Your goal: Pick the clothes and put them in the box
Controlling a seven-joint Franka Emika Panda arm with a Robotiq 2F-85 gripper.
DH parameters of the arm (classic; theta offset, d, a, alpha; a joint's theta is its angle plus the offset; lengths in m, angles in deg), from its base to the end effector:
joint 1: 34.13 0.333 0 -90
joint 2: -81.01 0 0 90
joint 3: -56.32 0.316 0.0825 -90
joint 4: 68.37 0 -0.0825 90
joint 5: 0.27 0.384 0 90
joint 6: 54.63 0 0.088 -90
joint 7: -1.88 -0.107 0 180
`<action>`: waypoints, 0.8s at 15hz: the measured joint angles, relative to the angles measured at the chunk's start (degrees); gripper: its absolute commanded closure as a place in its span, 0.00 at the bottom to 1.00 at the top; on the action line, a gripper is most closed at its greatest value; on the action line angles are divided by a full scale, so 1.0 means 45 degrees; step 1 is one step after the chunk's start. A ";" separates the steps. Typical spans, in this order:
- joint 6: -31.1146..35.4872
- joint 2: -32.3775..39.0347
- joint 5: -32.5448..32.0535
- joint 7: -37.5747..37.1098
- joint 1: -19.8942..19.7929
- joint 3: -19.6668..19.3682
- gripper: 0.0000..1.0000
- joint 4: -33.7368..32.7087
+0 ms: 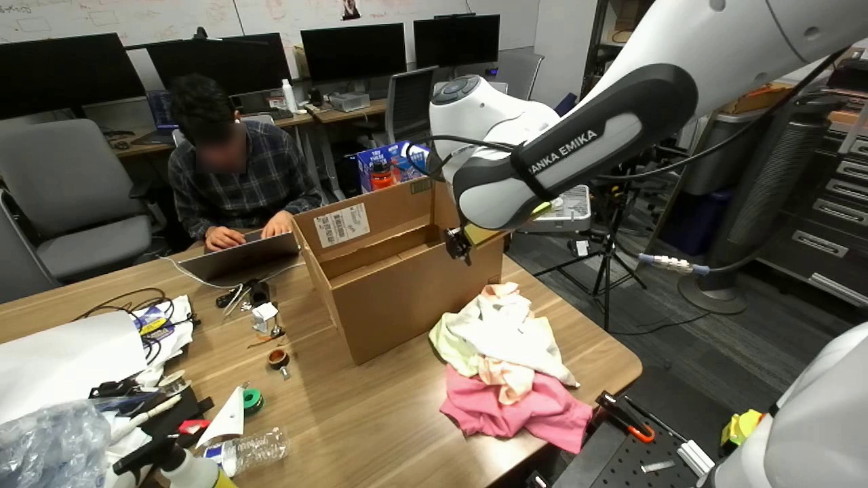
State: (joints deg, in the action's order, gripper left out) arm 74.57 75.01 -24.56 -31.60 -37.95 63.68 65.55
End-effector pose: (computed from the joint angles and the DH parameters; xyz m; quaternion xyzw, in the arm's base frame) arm 0.4943 0.0196 0.3816 0.9772 -0.1257 0.0634 0.1591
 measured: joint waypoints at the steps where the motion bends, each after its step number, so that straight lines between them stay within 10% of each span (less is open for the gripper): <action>1: -0.0167 0.0149 -0.0034 -0.0022 0.0002 -0.0104 0.00 -0.0106; 12: -0.0275 0.1742 0.0007 0.3377 0.0022 -0.1411 0.00 -0.0898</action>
State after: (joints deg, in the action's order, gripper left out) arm 73.34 82.85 -24.53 -16.40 -37.85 57.33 61.51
